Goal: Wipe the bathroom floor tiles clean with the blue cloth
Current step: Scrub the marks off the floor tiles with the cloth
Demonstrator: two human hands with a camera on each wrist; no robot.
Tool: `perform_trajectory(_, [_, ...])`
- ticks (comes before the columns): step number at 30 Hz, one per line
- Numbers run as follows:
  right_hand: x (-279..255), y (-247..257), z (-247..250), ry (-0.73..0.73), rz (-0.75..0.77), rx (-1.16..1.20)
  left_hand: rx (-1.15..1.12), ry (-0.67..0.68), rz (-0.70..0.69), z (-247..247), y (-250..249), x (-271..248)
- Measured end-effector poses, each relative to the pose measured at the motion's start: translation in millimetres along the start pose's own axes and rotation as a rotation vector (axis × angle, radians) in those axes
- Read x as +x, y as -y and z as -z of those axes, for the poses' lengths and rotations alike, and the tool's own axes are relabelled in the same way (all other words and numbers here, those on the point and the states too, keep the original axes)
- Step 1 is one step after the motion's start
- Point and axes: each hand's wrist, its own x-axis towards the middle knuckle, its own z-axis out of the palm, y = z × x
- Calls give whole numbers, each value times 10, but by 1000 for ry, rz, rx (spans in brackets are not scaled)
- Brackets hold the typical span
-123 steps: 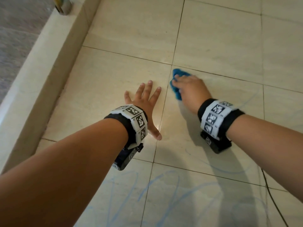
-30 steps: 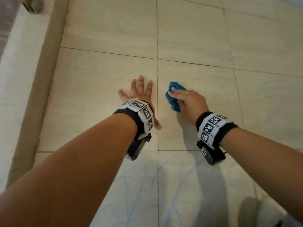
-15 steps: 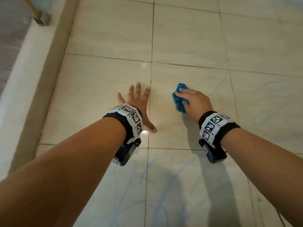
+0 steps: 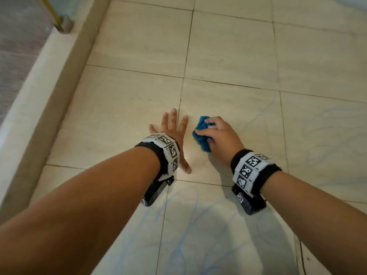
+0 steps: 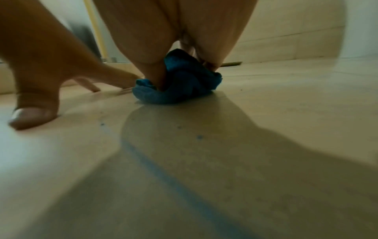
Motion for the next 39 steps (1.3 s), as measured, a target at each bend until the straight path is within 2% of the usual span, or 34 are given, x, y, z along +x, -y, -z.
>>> perform_trajectory(2, [21, -24, 56, 33, 21, -21, 11, -5, 1, 1, 4, 6])
perform_trajectory(6, [116, -118, 164, -96, -104, -80, -14, 5, -15, 22, 23, -26])
perform_trajectory(7, [80, -73, 134, -87, -94, -93, -16, 7, -17, 22, 28, -27])
perform_trajectory(11, [-178, 110, -39, 154, 257, -210, -8, -4, -21, -8, 43, 0])
perform_trajectory(12, [-164, 70, -12, 182, 290, -230, -10, -2, -21, -13, 45, 1])
perform_trajectory(13, [-109, -2, 41, 166, 251, -230, -13, 1, -21, -12, 44, 0])
perform_trajectory(16, [63, -205, 174, -68, -81, -89, -29, 1, -24, 12, 49, -14])
perform_trajectory(17, [58, -197, 151, -103, -124, -83, -32, 2, -26, 15, 50, -20])
perform_trajectory(19, [-52, -91, 41, -19, -23, -108, -29, 2, -27, 6, 47, -16])
perform_trajectory(21, [-208, 2, -68, 116, 174, -97, -21, 5, -24, -2, 48, -5])
perform_trajectory(23, [-183, -67, 11, 171, 233, -139, -28, 7, -23, -5, 54, -10])
perform_trajectory(24, [-116, -149, 75, 135, 179, -133, -35, 6, -26, -3, 54, -14])
perform_trajectory(27, [-2, -306, 196, -131, -160, -33, -44, 7, -33, 8, 57, -28])
perform_trajectory(28, [-28, -274, 167, -141, -174, -35, -41, 7, -33, 8, 58, -28])
perform_trajectory(29, [-106, -209, 117, -86, -118, -72, -35, 8, -33, 6, 57, -25])
perform_trajectory(32, [-450, -22, -31, 146, 284, -227, -26, 9, -28, 5, 60, -14])
perform_trajectory(33, [-483, -48, -24, 194, 347, -228, -29, 13, -26, 2, 61, -15])
perform_trajectory(35, [-363, -121, 67, 183, 286, -198, -34, 15, -26, 7, 53, -21])
perform_trajectory(38, [-82, -310, 107, -91, -61, -64, -37, 12, -28, 11, 56, -28])
perform_trajectory(39, [-60, -312, 80, -145, -104, -54, -36, 8, -27, 7, 58, -25])
